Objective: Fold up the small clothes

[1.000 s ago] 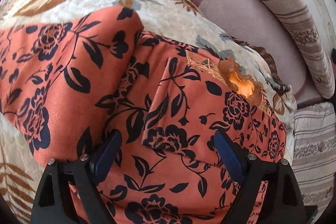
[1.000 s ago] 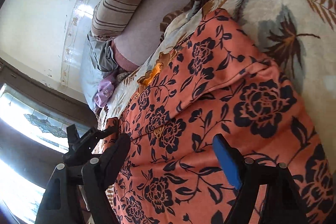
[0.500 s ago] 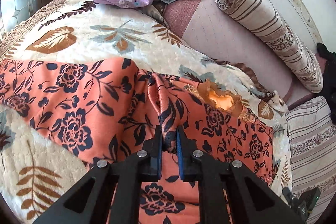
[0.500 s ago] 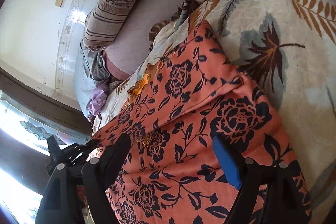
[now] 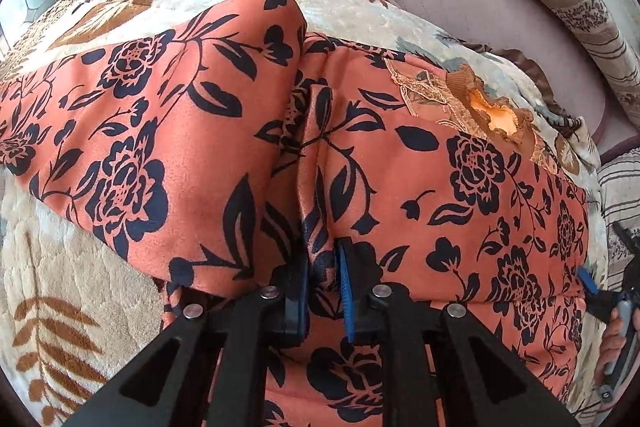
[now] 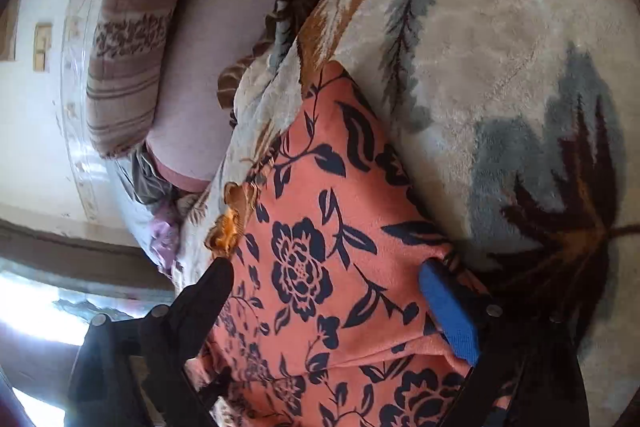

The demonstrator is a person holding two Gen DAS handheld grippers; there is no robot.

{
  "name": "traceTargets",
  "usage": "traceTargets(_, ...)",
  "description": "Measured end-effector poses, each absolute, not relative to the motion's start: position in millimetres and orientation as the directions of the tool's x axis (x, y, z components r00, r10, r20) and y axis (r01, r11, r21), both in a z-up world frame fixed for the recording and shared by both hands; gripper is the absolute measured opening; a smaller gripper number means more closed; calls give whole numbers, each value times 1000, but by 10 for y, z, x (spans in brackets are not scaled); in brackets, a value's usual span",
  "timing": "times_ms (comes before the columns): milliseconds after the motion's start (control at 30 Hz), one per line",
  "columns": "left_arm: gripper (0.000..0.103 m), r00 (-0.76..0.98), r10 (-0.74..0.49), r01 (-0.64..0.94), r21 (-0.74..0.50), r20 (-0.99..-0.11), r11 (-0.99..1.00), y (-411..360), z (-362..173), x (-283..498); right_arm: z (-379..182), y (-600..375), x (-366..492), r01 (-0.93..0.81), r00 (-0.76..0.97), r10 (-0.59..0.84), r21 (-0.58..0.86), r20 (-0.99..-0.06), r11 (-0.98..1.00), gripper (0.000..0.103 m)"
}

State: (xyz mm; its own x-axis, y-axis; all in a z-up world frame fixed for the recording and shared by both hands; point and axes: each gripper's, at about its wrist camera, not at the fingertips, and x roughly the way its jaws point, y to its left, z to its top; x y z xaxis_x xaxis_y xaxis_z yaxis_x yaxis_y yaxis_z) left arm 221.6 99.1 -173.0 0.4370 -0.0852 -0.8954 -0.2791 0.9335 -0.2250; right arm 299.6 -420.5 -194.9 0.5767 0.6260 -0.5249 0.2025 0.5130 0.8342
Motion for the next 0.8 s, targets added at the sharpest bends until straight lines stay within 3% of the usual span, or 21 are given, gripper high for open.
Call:
traceTargets(67,16,442,-76,-270,-213,-894,939,968,-1751,2211,-1660,-4157,3057,96,616,635,845,-466,526,96)
traceTargets(133,16,447,-65,-264,-201,-892,943,915,-1752,2218,-1571,-4111,3233,66,619,632,833,-466,549,96)
traceTargets(233,16,446,-68,-263,-203,-892,943,931,-1751,2219,-1939,-4130,3651,180,527,603,772,-599,610,96)
traceTargets(267,17,445,-74,-262,-209,-893,942,938,-1749,2218,-2030,-4170,3693,206,530,601,778,-599,594,93)
traceTargets(433,17,449,-73,-242,-200,-891,949,939,-1778,2234,-1630,-4067,3562,60,640,589,797,-493,601,95)
traceTargets(467,17,451,-64,-240,-190,-890,952,924,-1776,2232,-1683,-4014,3609,78,617,555,745,-557,662,96)
traceTargets(500,17,451,-59,-241,-185,-890,953,910,-1770,2234,-1856,-3972,3705,148,537,503,662,-677,735,96)
traceTargets(533,17,452,-60,-241,-187,-890,952,902,-1763,2240,-1961,-3962,3742,178,507,490,642,-709,746,92)
traceTargets(600,18,450,-81,-230,-203,-889,952,918,-1730,2245,-1777,-3954,3634,151,567,473,650,-674,745,92)
traceTargets(733,31,502,-162,-197,-294,-849,935,1068,-1427,2059,-1285,-3722,3096,-15,645,500,645,-577,764,92)
traceTargets(767,38,543,-198,-180,-344,-816,922,1154,-1287,1934,-1218,-3599,2913,-73,637,511,614,-577,786,92)
traceTargets(800,60,574,-226,-173,-386,-787,906,1262,-1159,1808,-1178,-3494,2718,-117,631,511,580,-584,806,93)
